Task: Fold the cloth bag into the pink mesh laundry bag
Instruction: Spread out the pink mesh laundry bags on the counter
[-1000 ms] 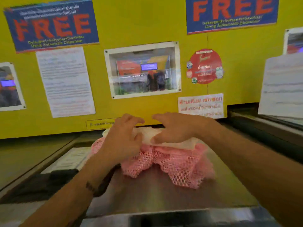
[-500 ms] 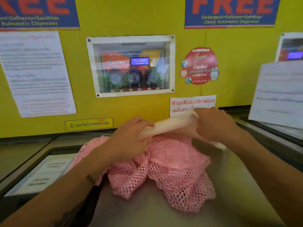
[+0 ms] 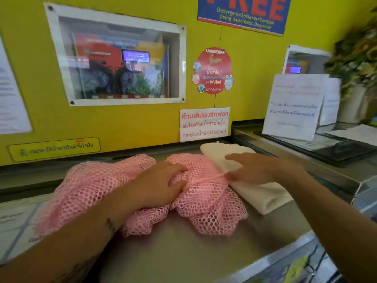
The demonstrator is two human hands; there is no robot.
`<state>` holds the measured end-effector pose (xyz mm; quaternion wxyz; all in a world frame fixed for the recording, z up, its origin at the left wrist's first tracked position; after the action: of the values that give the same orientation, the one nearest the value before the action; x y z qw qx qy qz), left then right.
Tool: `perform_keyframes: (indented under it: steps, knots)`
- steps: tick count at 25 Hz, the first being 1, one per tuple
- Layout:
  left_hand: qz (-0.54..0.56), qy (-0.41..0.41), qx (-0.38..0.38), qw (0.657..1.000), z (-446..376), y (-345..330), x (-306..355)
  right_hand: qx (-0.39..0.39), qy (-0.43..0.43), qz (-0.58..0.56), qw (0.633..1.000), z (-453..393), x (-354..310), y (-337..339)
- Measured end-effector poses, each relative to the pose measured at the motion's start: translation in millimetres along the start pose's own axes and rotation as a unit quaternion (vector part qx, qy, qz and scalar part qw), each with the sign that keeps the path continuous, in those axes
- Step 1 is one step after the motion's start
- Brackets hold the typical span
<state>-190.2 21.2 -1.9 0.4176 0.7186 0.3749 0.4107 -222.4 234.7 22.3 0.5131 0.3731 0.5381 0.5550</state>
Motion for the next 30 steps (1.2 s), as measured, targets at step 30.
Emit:
perform_keyframes:
  steps: [30]
  knots:
    - [-0.035,0.026,0.163,0.986,17.7,62.0,40.9,0.087,0.022,0.021,0.996,-20.7,49.2,10.4]
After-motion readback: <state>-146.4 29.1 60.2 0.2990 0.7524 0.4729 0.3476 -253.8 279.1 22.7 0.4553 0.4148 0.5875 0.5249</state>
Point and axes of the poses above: each hand's wrist, its own z-axis away from the middle knuckle, its own y-axis out of the back of the hand, x = y × z, the point moved 8 cm from there along -z, towards the middle knuckle, and after that the axes turned 4 degrees about x, right-handed, at the moved point
